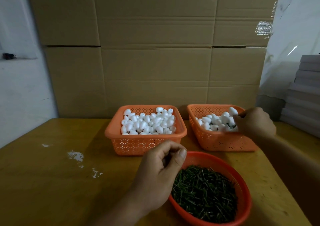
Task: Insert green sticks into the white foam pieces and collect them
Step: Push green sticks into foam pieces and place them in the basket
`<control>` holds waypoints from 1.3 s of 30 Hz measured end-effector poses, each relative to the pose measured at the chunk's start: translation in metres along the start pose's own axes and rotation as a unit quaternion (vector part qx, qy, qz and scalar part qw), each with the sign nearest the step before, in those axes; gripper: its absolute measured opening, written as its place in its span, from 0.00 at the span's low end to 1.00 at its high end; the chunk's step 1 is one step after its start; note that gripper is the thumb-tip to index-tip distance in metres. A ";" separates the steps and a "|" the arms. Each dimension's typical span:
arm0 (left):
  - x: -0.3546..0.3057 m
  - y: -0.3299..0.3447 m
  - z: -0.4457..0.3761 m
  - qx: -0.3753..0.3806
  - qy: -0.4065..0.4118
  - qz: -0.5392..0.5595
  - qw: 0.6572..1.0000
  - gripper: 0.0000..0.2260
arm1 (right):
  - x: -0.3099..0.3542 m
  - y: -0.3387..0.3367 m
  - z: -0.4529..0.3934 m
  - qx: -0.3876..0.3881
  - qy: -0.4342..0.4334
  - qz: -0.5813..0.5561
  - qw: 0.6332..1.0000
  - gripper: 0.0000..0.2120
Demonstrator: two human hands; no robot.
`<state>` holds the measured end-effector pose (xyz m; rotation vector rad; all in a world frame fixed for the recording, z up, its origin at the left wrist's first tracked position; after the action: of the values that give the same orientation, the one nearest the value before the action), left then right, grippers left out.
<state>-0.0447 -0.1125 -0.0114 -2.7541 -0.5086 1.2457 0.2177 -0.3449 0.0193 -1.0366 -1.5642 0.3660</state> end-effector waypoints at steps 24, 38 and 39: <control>-0.004 -0.014 -0.005 -0.010 0.020 -0.092 0.996 0.27 | 0.032 -0.021 0.083 0.121 -0.102 -0.154 0.975 0.12; 0.045 -0.113 -0.079 -0.029 -0.096 -0.311 0.945 0.13 | 0.057 -0.002 0.203 0.300 -0.282 -0.028 0.911 0.11; 0.057 -0.119 -0.087 -0.002 -0.127 -0.321 0.938 0.15 | 0.057 -0.001 0.203 0.297 -0.286 -0.027 0.911 0.12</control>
<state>0.0231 0.0236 0.0301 -2.1269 -1.2973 1.3919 0.0357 -0.2401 -0.0020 -0.4140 -1.8108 1.1078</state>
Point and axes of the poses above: each hand's wrist, its own z-axis away from the middle knuckle, its own y-axis out of the palm, x = y × z, the point moved 10 cm from there along -z, towards the middle knuckle, and after that the axes turned 12 degrees about y, right-handed, at the moved point
